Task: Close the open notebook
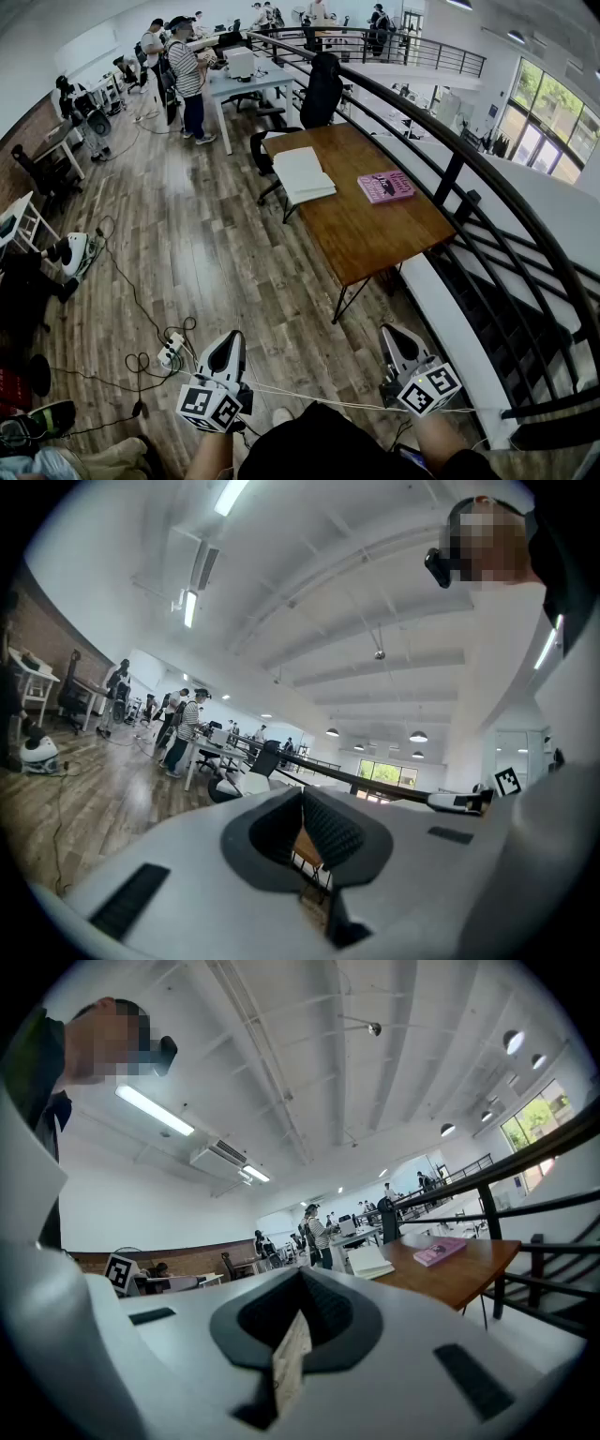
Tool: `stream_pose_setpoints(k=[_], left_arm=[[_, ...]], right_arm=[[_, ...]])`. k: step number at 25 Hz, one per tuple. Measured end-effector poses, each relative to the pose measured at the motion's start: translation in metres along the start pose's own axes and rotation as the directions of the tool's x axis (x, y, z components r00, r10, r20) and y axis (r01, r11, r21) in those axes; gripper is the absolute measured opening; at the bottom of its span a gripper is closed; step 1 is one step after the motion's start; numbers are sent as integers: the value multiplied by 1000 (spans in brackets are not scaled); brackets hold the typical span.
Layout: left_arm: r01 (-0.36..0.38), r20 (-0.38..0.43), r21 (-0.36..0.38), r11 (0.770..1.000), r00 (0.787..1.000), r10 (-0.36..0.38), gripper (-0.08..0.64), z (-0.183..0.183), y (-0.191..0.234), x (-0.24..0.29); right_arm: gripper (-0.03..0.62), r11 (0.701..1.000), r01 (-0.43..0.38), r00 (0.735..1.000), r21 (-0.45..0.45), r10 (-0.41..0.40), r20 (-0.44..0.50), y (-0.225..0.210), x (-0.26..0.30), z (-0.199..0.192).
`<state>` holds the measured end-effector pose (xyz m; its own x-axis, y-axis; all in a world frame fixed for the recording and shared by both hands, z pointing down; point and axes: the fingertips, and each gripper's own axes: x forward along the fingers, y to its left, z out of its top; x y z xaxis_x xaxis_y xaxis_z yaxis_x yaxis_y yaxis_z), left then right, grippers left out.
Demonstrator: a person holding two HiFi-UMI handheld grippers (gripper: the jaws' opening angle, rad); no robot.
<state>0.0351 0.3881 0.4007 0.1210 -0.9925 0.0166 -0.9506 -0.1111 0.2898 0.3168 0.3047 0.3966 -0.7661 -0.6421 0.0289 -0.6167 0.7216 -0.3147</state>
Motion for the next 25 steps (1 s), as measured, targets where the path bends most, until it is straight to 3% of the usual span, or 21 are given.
stream_pose_setpoints(k=[10,17,21,25], left_arm=[[7,4,-112,994,1000,-6,15,-6,-4,-3],[1,-11,-76,997,1000,-2,15,-8,0,-9],[29,-25,-46,999,999,-30,15,-13,-7,-7],[48,-30,-20,999,998,-49,19,-11,-7,-7]], right_arm=[[-5,998,19,1000,55,-19,-1,3,-6,-13],[-3,991,-18,1000,133,19,-3,7,-3,-17],[-2,996,-15,1000,91,15,-7,11,3,-18],[91,999,-31,1000,40,31,-5,21,12,-16]])
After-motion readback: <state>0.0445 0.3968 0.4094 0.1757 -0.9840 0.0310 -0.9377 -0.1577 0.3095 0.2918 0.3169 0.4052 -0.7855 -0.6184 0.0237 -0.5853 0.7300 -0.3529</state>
